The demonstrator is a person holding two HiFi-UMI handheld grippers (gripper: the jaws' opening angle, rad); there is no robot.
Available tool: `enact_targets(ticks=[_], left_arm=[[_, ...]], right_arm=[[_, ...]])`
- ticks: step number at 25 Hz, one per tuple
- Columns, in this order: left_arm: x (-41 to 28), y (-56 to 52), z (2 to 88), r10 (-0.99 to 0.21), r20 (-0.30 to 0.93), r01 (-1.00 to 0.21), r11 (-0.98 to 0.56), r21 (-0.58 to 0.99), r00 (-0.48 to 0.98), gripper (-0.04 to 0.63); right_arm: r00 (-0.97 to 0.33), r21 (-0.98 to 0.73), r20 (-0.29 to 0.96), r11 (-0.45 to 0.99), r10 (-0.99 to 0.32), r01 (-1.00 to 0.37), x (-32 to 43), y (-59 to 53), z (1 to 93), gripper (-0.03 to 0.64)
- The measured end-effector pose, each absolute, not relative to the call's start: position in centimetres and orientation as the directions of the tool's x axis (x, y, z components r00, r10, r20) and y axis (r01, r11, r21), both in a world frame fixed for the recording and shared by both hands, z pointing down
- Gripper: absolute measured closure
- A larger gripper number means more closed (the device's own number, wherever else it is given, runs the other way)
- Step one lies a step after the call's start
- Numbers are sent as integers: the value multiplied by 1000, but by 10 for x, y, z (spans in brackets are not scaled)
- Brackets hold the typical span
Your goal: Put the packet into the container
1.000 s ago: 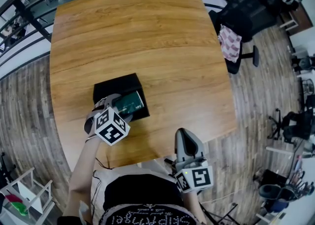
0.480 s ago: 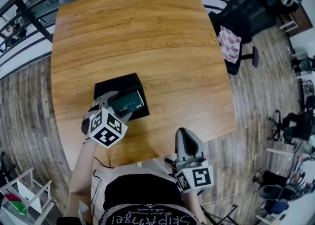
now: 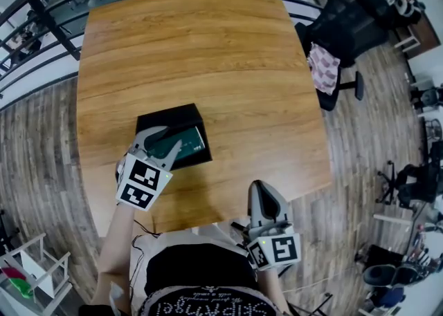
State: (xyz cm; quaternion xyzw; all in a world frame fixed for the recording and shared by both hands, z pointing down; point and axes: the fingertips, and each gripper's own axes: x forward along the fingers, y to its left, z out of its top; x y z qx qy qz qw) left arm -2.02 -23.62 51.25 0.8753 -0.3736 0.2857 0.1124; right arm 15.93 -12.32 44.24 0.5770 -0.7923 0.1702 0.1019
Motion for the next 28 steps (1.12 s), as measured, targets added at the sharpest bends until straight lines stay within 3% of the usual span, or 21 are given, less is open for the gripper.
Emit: enact_targets(ticks=[5, 9, 28], left_arm=[[-28, -239, 494, -660, 525, -758, -651, -44, 537, 533], [-34, -239, 482, -699, 486, -781, -623, -53, 525, 561], [-87, -220, 385, -908, 205, -925, -379, -37, 365, 569]], right_arm=[[-315, -149, 353, 280, -881, -948, 158, -121, 440, 577], [-319, -144, 343, 286, -884, -947, 157, -120, 437, 578], [-330, -67, 234, 323, -915, -944, 172, -142, 390, 578]])
